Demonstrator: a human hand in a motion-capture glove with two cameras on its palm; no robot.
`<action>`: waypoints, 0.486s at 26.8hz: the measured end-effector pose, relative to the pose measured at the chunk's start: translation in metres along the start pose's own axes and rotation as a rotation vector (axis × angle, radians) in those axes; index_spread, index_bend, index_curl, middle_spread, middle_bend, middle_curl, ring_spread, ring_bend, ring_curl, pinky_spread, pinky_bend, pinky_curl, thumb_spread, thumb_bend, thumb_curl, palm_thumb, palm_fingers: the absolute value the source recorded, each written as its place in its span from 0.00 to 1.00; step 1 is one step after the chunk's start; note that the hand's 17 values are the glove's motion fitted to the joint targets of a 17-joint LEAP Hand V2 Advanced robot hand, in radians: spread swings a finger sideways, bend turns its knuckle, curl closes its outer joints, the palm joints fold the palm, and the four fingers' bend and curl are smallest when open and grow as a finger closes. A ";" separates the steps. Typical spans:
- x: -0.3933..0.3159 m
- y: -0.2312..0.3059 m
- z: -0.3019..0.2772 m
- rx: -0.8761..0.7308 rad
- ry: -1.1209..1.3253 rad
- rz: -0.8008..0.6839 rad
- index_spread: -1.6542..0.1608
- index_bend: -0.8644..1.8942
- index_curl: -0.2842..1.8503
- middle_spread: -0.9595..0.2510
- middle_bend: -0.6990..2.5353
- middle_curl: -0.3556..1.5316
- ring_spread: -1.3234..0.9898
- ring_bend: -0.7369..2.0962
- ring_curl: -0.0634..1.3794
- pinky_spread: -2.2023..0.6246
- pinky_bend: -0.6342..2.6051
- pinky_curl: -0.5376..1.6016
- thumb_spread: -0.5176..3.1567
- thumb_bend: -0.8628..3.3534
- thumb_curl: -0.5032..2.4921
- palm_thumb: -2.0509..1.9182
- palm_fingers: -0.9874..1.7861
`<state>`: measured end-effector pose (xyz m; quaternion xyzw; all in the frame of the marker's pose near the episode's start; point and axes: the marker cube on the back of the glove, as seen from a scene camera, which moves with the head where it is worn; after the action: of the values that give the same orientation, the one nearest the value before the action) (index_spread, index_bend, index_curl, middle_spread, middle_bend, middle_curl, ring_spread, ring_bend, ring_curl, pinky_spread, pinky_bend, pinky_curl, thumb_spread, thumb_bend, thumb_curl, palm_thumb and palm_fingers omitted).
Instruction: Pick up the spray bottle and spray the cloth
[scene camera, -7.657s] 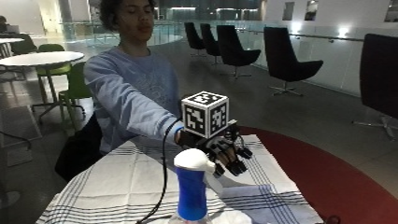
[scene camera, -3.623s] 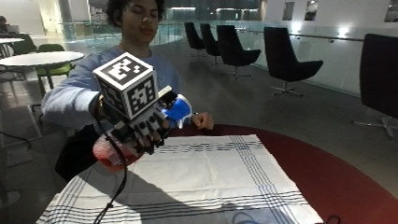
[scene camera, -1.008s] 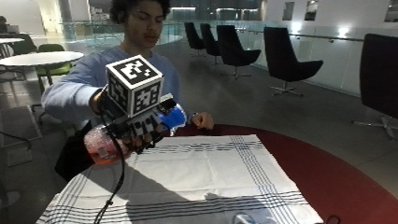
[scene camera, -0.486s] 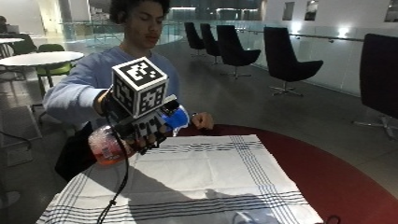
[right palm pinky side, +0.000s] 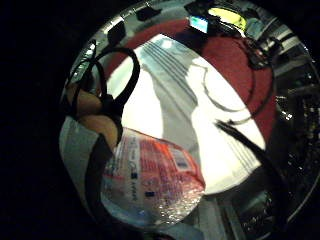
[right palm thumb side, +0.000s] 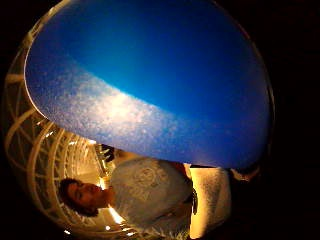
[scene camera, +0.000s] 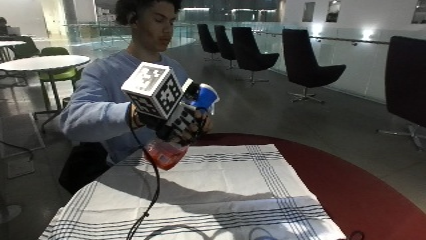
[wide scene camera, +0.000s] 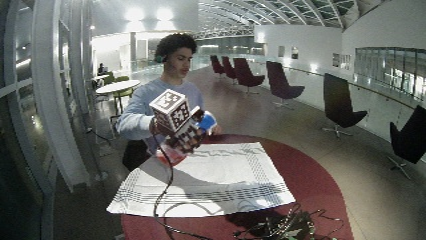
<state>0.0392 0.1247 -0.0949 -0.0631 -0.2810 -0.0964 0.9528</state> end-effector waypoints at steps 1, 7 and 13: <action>-0.012 -0.001 0.008 0.029 -0.072 -0.040 0.79 0.36 0.30 0.73 0.34 0.44 0.54 0.46 0.32 0.76 0.30 0.43 0.36 0.20 0.36 0.74 0.78; -0.086 -0.014 0.066 0.183 -0.493 -0.233 0.80 0.36 0.30 0.74 0.34 0.44 0.55 0.46 0.32 0.77 0.30 0.43 0.37 0.20 0.36 0.74 0.78; -0.152 -0.016 0.154 0.188 -0.775 -0.275 0.79 0.37 0.30 0.75 0.35 0.44 0.55 0.45 0.32 0.77 0.29 0.43 0.37 0.20 0.36 0.73 0.78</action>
<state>-0.1705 0.1586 -0.0488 0.0308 -0.6319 -0.1656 0.7566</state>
